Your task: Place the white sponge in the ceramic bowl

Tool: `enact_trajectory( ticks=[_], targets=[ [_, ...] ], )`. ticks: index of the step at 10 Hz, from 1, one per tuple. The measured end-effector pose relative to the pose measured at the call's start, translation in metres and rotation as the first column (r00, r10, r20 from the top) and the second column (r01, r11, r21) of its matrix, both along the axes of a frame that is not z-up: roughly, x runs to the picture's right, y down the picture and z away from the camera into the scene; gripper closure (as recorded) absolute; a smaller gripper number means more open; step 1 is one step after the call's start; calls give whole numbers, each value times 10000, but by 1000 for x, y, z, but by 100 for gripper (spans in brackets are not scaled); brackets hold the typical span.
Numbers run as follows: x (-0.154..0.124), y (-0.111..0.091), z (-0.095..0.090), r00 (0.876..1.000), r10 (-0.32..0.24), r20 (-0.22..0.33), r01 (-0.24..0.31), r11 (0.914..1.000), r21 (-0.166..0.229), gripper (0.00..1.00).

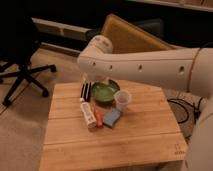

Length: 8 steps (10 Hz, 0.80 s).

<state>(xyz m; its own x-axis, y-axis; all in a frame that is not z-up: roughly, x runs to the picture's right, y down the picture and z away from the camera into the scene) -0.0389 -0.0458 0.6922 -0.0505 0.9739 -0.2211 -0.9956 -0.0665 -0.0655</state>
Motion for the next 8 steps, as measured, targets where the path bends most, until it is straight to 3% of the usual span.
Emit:
enact_trajectory(
  ticks=[5,6,8],
  targets=[
    [-2,1,0,9999,102,73,-101,9999,-28,35],
    [-1,26,3,9994,312,150,-301,9975,-641,35],
    [11,55,5,9982,604,-3,-599,9891,-1347,35]
  ],
)
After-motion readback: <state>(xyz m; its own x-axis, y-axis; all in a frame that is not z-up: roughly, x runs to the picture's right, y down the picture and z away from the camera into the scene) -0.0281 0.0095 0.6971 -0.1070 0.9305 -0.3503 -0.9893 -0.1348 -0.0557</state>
